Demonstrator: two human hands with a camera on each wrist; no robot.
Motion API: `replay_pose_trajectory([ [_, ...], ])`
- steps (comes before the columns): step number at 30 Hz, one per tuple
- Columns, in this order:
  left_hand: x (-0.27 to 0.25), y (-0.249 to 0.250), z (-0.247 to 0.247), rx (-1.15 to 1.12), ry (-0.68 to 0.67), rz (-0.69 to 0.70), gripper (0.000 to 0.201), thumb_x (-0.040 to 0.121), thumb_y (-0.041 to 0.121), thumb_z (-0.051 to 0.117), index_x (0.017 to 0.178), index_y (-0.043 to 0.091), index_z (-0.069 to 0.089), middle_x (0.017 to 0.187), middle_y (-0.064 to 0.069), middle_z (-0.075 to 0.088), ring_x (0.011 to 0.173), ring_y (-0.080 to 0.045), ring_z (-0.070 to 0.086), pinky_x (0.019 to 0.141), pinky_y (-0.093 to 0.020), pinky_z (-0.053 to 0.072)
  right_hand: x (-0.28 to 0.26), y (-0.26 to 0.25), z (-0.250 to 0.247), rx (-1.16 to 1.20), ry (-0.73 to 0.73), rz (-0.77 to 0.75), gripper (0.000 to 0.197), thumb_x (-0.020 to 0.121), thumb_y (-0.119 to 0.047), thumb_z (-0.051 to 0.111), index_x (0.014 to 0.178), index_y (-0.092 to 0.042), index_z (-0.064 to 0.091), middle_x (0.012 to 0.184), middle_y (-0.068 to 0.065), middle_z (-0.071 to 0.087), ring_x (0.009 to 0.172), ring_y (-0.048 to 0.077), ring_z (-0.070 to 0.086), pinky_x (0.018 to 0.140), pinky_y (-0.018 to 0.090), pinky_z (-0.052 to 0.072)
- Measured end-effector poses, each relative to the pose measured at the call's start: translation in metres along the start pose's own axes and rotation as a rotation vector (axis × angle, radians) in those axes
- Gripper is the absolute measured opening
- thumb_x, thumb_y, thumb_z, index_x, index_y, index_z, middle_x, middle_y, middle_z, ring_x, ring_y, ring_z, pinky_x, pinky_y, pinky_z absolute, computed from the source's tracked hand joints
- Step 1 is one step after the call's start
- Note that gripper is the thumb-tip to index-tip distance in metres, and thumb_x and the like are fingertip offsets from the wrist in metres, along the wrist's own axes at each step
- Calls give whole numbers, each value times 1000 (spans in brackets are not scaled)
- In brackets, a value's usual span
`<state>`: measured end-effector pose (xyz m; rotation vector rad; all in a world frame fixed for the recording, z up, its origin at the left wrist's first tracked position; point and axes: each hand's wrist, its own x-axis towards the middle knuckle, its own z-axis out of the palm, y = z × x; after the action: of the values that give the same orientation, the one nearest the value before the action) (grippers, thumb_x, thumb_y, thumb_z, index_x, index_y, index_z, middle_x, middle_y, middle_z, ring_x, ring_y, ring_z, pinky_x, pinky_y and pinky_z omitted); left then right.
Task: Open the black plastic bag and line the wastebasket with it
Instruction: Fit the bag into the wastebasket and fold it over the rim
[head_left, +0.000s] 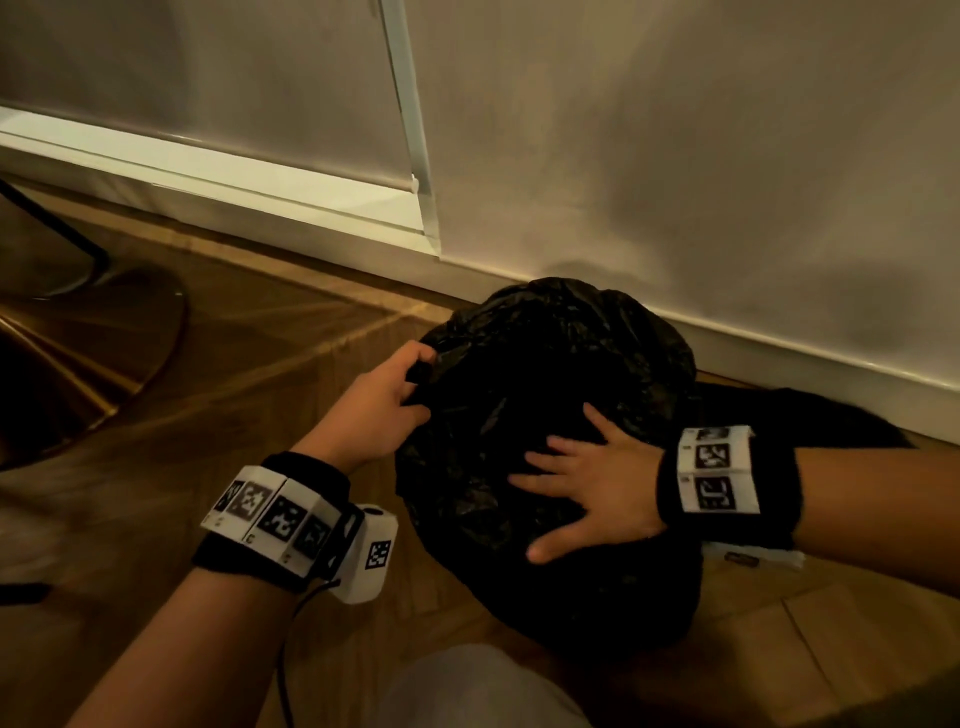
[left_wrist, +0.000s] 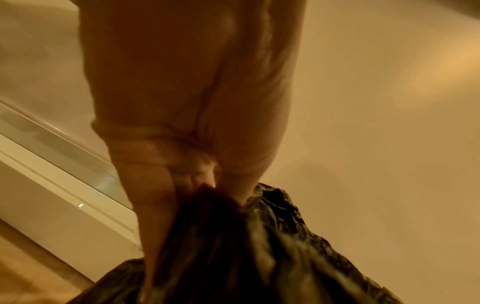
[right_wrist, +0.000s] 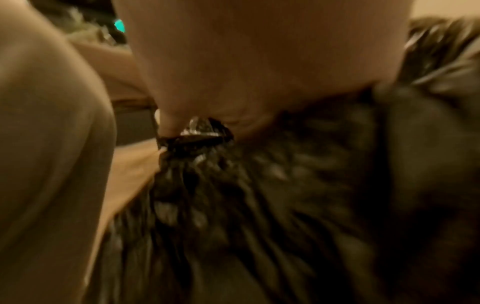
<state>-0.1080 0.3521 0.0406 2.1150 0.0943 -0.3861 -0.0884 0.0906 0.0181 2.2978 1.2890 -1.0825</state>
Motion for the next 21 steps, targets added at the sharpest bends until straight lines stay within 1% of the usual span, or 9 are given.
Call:
replay_pose_trajectory([
  [6,2,0,2,-147,-27,-38,49,90,-6,55,101,41,49,99,-8,75,88,-24,73,77,-46,59,-9,32,11,-305,175,-22,92,72,-87,8,148,-38,26,154,-5,34,146,24,21,108,55,-27],
  [9,5,-3,1,-72,15,-70,48,90,-1,58,110,40,44,107,-5,70,98,-25,69,80,-42,58,-12,43,1,-300,277,-65,60,90,-60,34,145,-39,33,150,-5,41,143,22,29,107,44,-28],
  [11,8,-3,0,235,122,-10,60,87,6,62,132,32,34,131,-7,55,127,-29,51,100,-44,48,-9,44,-6,-290,288,-55,57,92,-49,45,146,-40,31,153,-4,36,144,22,27,112,44,-20],
  [13,9,6,11,570,242,236,73,82,18,67,143,27,28,157,-8,23,149,-28,14,119,-47,17,-3,40,-14,-291,325,-99,58,91,-55,42,146,-40,29,157,-2,27,147,23,20,115,49,-12],
  [15,10,18,31,738,26,418,56,92,38,57,143,33,37,159,5,25,149,-18,13,120,-44,6,7,37,-20,-284,369,-128,70,85,-74,27,143,-37,38,157,-3,29,148,23,16,117,54,-9],
  [16,12,19,39,831,-169,384,45,97,47,44,142,35,43,155,9,35,147,-14,21,120,-42,7,9,37,-23,-279,352,-117,81,79,-81,18,141,-35,42,154,-4,35,147,23,18,117,55,-7],
  [18,13,17,41,992,-447,142,54,100,56,19,139,35,50,147,10,48,141,-15,35,120,-40,14,9,44,-26,-277,271,-67,94,70,-90,10,135,-34,49,132,-1,59,136,23,39,118,53,0],
  [20,12,19,27,980,-475,-12,64,99,59,12,140,31,51,145,6,52,137,-19,40,118,-38,21,4,53,-30,-291,245,-32,99,65,-94,13,130,-32,54,105,1,70,114,23,56,118,46,13],
  [21,10,22,22,974,-486,-27,64,100,59,12,140,29,51,145,5,52,136,-20,42,117,-38,24,1,59,-33,-281,246,-24,100,64,-95,12,128,-32,56,103,-1,70,110,22,57,117,43,17],
])
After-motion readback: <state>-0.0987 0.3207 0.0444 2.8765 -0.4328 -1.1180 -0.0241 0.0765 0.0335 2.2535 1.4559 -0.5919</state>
